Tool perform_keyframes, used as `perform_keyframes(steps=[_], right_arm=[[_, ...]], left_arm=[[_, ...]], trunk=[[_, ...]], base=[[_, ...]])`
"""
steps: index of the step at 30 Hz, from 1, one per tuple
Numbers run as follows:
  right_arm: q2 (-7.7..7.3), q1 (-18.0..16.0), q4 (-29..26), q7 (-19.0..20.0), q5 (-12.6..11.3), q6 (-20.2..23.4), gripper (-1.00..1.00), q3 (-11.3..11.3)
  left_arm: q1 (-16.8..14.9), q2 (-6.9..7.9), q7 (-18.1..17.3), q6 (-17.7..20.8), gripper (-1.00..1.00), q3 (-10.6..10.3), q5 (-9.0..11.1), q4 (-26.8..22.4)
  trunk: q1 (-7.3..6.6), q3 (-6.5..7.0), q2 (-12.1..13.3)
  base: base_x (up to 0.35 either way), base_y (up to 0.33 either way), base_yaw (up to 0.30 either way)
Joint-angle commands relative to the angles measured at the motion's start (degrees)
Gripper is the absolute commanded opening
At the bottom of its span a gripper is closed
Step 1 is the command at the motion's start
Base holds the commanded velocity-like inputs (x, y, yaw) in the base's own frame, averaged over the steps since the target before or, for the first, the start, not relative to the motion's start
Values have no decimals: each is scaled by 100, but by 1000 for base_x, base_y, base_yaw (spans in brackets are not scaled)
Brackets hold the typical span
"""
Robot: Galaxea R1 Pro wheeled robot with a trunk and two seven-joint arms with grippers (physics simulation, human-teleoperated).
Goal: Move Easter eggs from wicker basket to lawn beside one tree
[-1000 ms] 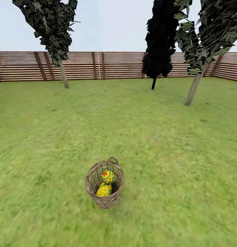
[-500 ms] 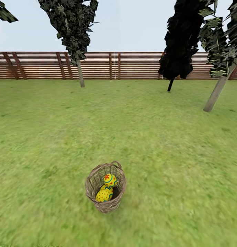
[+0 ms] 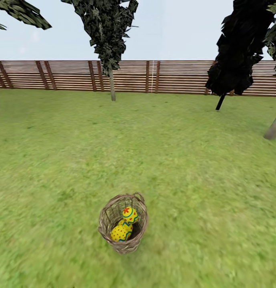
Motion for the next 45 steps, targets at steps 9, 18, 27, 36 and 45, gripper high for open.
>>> perform_keyframes(steps=[9,18,27,36,45], right_arm=[[5,-8,25,-32,29,-36,100,19],[-31,-8,7,-27,35,-26,100,17],[-61,-209,-350,-42,106,186,100,30],[-37,-1140,-2386,-1,395,2262,100,80],[-49,-2504,-2764,55,140,3185,100,-105]], left_arm=[[-8,7,9,1,100,33,37,11],[-8,21,16,0,100,44,68,11],[-43,57,52,52,100,119,101,-137],[-994,202,312,2014,100,1189,285,-2204],[-1905,-447,1699,2521,100,1278,315,-2437]], trunk=[[1,-4,-2],[1,-4,-2],[1,-4,-2],[1,-4,-2],[1,-4,-2]], base=[[140,-311,288],[137,-295,169],[55,-55,4],[1,-1,0],[0,0,0]])
